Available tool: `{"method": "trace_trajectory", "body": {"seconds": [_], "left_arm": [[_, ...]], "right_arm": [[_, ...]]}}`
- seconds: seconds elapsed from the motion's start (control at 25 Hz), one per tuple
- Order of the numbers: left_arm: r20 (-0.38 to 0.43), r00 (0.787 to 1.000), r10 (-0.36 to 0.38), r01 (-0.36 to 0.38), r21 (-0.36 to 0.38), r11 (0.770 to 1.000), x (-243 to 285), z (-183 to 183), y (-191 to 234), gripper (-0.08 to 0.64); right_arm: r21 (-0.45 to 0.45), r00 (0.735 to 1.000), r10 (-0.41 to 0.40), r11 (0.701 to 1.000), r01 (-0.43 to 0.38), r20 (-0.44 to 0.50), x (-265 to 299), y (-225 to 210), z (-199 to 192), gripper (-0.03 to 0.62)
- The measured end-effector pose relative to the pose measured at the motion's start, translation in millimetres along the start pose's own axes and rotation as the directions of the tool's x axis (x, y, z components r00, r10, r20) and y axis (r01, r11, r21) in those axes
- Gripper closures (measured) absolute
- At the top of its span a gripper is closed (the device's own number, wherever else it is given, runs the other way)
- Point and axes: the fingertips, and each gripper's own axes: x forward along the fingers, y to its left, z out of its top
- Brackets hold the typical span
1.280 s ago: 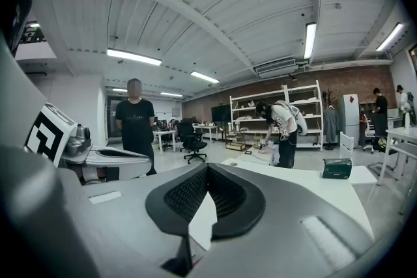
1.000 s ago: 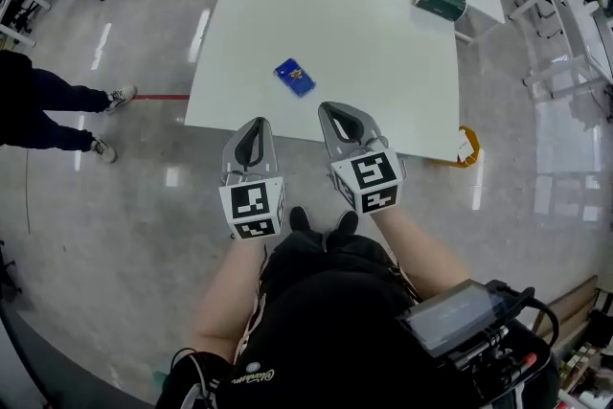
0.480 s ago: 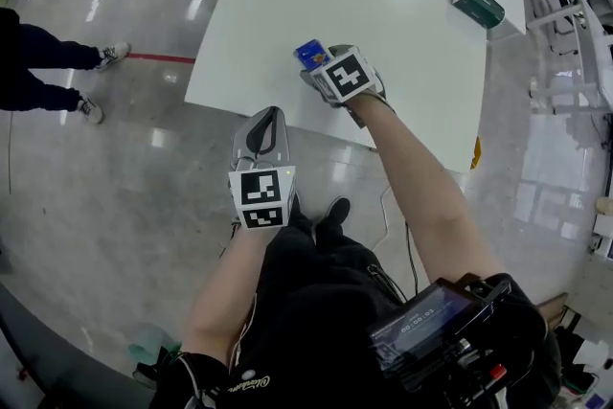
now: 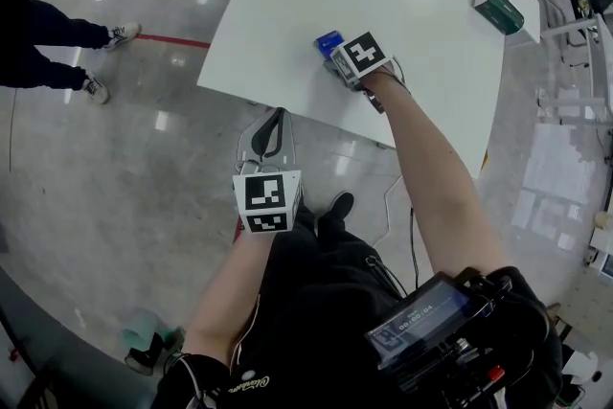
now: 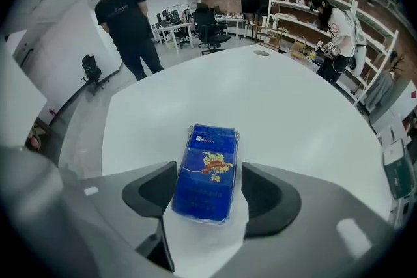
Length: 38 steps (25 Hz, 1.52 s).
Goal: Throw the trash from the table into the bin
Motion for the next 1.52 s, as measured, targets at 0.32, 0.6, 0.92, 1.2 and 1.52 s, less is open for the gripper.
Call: {"method": "trace_trajectory", "body": {"seconds": [0.32, 0.6, 0.92, 1.2, 1.52], "left_arm": [[0.009, 1.000, -0.018, 0.018, 0.019, 1.000, -3, 7, -11, 0.551], [0.077, 0.994, -0.072, 0.067, 0.070, 0.995, -11, 42, -24, 0.551], [0.194, 0.974, -0.120, 0.093, 0.143, 0.985, -56, 106, -65, 0.551], [0.180, 0.958, -0.225, 0.182, 0.228, 0.957, -69, 131, -147, 0.551], [0.067, 0.848, -0.526, 0.474, 0.348, 0.809, -36, 82, -322, 0.551]], "right_arm": [[0.042, 0.996, -0.034, 0.999, 0.031, 0.088, -19, 3, -3, 0.328], [0.159, 0.835, -0.177, 0.981, 0.109, 0.522, -143, 24, 7, 0.328], [0.292, 0.493, -0.363, 0.931, 0.218, 0.791, -322, 66, -30, 0.328], [0.419, 0.434, -0.461, 0.887, 0.194, 0.774, -383, 45, -91, 0.328], [0.678, 0.370, -0.729, 0.679, 0.281, 0.576, -422, -20, -277, 0.328]]}}
